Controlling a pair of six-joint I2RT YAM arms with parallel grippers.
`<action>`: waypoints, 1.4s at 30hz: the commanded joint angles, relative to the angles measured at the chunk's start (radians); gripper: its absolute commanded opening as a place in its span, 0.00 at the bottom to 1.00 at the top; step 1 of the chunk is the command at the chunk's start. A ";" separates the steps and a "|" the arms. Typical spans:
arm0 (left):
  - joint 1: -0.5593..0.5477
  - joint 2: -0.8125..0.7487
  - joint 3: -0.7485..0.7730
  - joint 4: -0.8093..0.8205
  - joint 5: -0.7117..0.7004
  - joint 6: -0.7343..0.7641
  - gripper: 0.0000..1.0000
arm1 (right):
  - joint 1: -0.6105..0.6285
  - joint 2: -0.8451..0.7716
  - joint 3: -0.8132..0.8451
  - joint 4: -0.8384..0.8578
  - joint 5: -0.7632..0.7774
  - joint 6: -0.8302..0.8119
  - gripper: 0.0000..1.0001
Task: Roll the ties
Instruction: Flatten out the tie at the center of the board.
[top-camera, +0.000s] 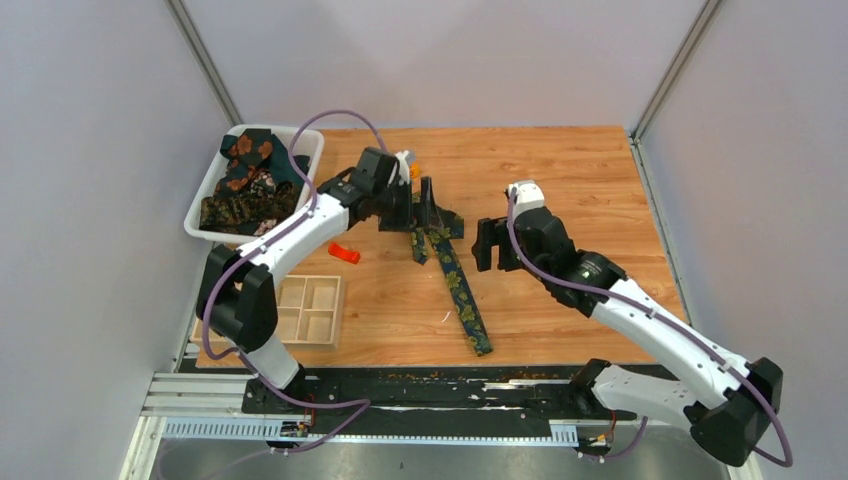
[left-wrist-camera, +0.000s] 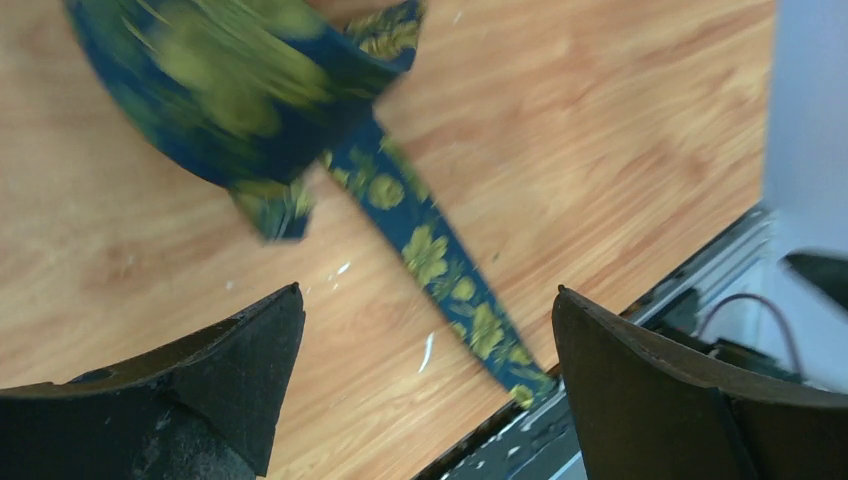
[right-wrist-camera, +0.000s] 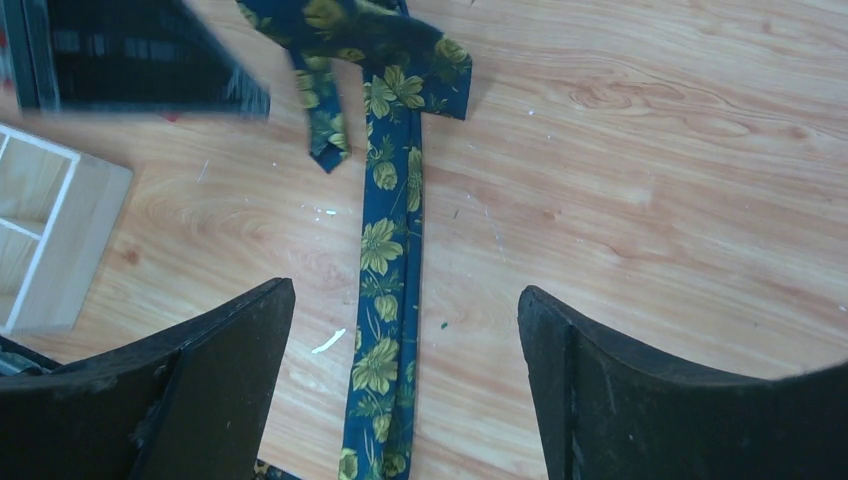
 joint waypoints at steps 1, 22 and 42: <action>-0.014 -0.097 -0.137 0.015 -0.103 0.013 1.00 | -0.050 0.097 0.045 0.114 -0.159 -0.062 0.85; -0.452 -0.384 -0.575 0.142 -0.525 -0.293 0.90 | -0.363 0.799 0.651 0.034 -0.718 -0.220 0.84; -0.738 0.131 -0.176 0.124 -0.599 -0.352 0.98 | -0.523 1.049 0.968 -0.152 -0.852 -0.279 0.81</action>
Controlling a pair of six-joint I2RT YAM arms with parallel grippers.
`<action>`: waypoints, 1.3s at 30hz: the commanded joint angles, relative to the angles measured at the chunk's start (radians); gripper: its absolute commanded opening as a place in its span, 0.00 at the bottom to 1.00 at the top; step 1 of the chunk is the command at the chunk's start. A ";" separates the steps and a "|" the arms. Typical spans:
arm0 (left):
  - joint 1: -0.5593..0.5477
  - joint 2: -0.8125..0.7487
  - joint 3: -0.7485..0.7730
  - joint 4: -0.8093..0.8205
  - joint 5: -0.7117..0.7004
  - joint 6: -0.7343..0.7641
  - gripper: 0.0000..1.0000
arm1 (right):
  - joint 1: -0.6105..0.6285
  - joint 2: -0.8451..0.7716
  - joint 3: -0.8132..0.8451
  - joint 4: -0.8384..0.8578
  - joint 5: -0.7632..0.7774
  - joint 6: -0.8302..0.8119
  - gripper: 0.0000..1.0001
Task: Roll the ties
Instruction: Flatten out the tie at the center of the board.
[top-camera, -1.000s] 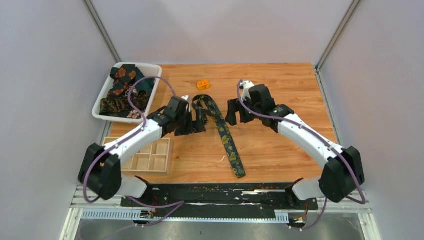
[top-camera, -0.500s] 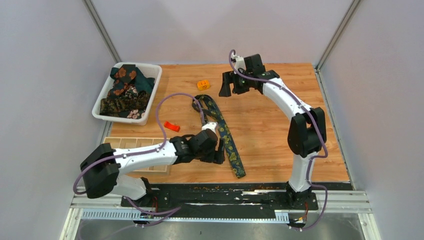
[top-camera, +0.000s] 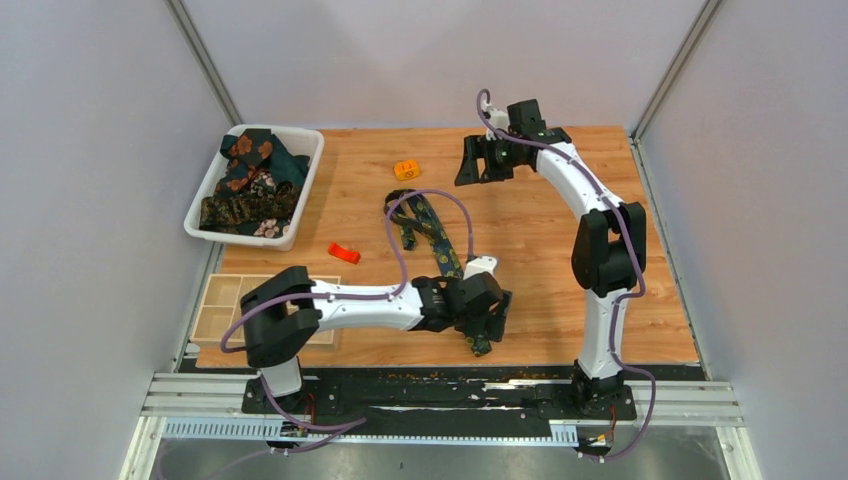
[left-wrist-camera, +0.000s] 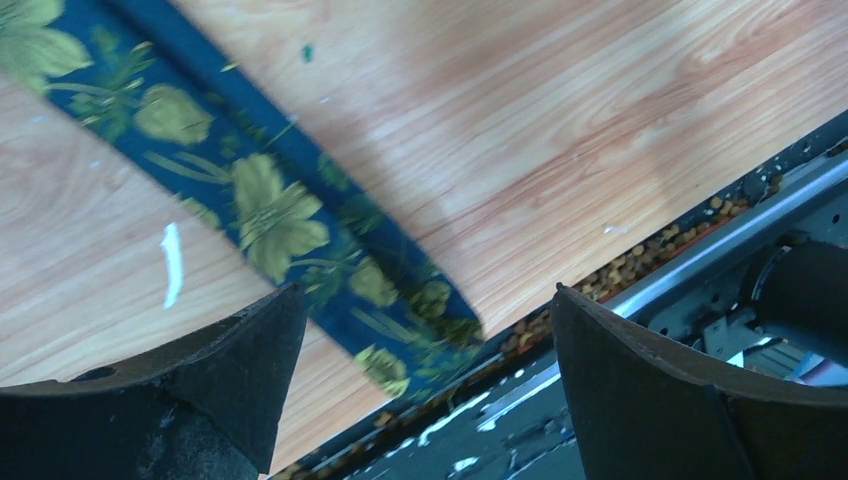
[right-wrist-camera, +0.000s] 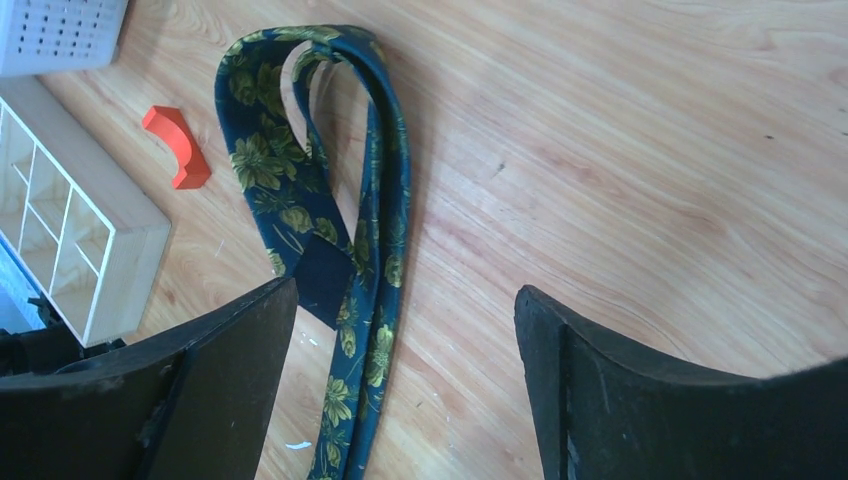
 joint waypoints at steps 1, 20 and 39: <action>-0.020 0.115 0.126 -0.099 -0.058 -0.045 0.96 | -0.041 -0.018 0.024 0.028 -0.040 0.020 0.81; -0.068 -0.049 -0.204 -0.145 -0.100 -0.076 0.35 | 0.173 0.079 0.047 0.128 -0.074 0.172 0.80; -0.137 -0.083 -0.295 -0.066 -0.121 -0.125 0.36 | 0.371 0.321 0.231 0.064 0.198 0.237 0.81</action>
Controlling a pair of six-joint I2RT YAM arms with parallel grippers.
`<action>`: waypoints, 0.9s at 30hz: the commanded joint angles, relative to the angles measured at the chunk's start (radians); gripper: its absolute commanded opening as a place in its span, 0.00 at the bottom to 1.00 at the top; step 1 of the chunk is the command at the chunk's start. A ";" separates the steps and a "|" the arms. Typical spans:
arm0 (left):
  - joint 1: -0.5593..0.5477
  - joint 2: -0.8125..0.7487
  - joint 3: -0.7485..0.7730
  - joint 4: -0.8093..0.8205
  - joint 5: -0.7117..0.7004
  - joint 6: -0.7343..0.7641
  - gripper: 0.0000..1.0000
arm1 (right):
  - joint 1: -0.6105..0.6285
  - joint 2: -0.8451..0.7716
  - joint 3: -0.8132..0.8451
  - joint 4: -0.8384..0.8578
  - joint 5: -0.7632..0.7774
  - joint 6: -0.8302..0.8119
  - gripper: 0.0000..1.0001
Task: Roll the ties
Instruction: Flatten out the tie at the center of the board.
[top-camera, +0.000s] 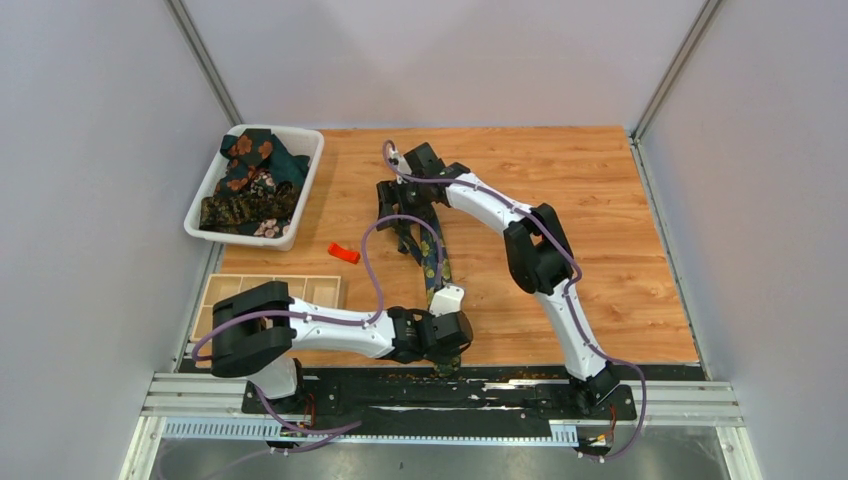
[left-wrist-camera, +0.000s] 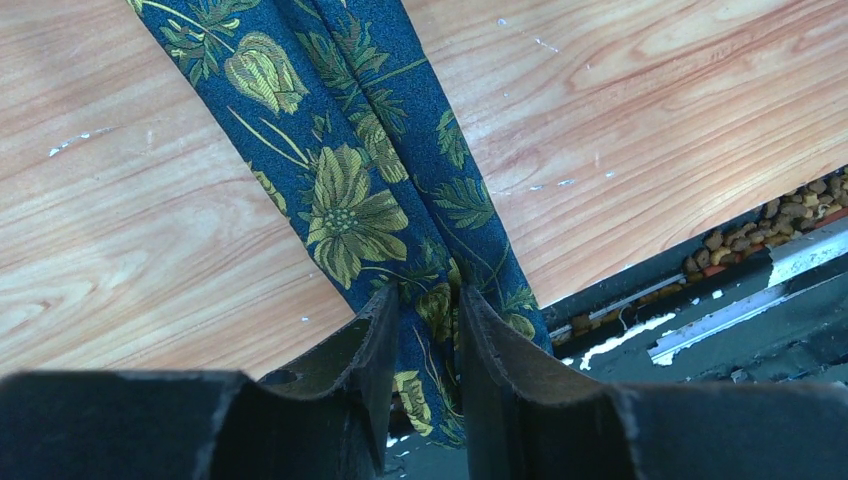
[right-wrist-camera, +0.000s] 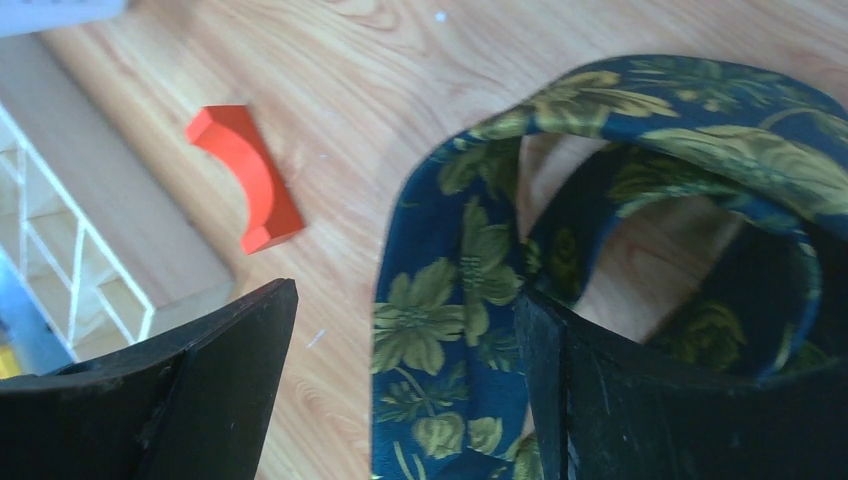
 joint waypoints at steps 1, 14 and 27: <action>-0.020 0.026 -0.045 -0.033 0.017 -0.022 0.36 | 0.009 0.011 0.051 -0.054 0.118 -0.029 0.81; -0.022 0.006 -0.089 -0.013 0.010 0.011 0.36 | 0.038 0.003 0.066 -0.066 0.283 -0.061 0.81; -0.022 0.006 -0.098 -0.001 0.007 0.033 0.36 | 0.057 0.120 0.136 -0.061 0.285 -0.050 0.65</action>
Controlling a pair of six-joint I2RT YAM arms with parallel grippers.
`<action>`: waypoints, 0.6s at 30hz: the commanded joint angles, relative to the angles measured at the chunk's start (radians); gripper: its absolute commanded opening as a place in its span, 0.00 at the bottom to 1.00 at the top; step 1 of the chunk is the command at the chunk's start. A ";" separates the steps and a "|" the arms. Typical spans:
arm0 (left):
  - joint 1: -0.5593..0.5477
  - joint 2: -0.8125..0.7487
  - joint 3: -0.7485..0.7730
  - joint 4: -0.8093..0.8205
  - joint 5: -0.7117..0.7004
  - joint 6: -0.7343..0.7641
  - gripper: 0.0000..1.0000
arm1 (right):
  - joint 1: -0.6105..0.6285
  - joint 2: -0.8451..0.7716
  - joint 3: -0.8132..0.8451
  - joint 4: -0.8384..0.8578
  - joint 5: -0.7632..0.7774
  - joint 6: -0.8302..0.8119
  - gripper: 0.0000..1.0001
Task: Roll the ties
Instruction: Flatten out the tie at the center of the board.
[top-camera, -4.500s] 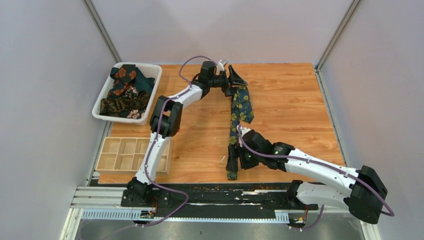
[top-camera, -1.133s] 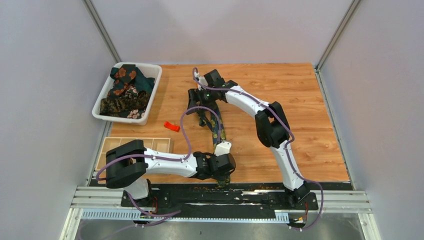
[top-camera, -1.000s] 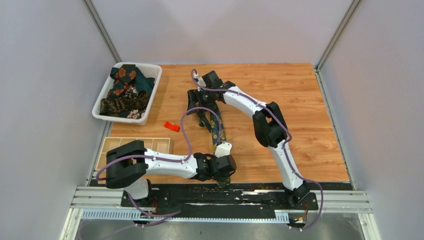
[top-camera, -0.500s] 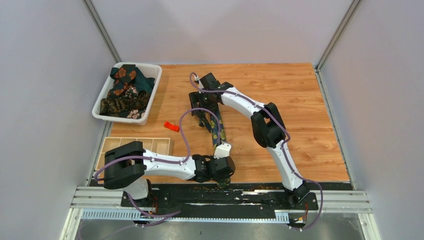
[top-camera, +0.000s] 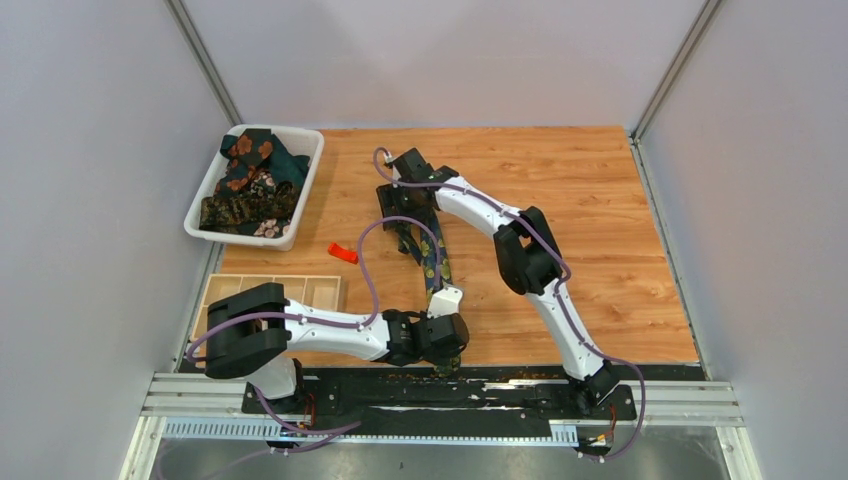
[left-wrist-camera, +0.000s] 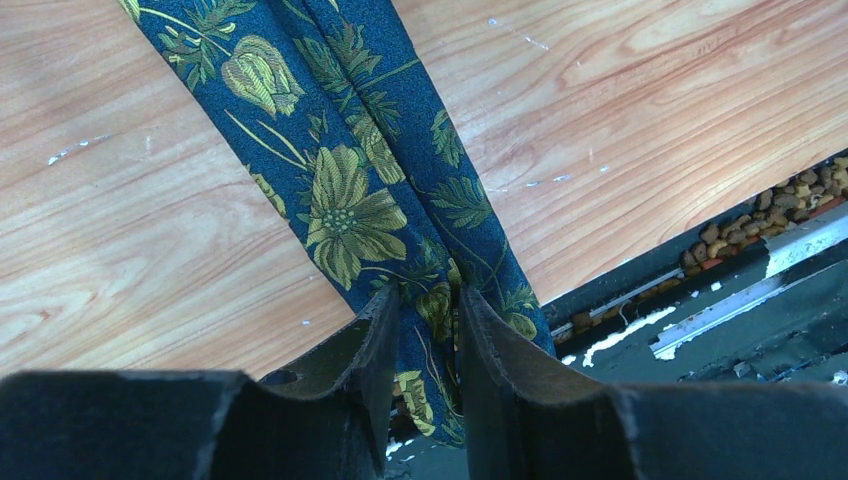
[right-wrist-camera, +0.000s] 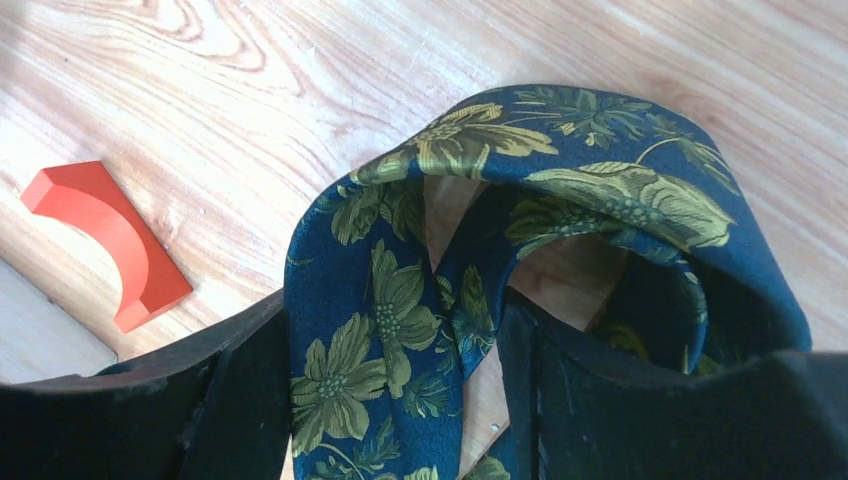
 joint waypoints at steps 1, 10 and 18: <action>-0.012 0.031 -0.050 -0.066 0.022 0.010 0.36 | 0.013 0.051 0.056 0.017 0.008 0.007 0.61; -0.011 0.017 -0.065 -0.067 -0.001 0.016 0.36 | 0.006 0.061 0.109 0.079 -0.079 0.044 0.12; -0.012 0.026 -0.042 -0.098 -0.026 0.038 0.36 | -0.077 -0.121 0.036 0.209 -0.149 0.133 0.00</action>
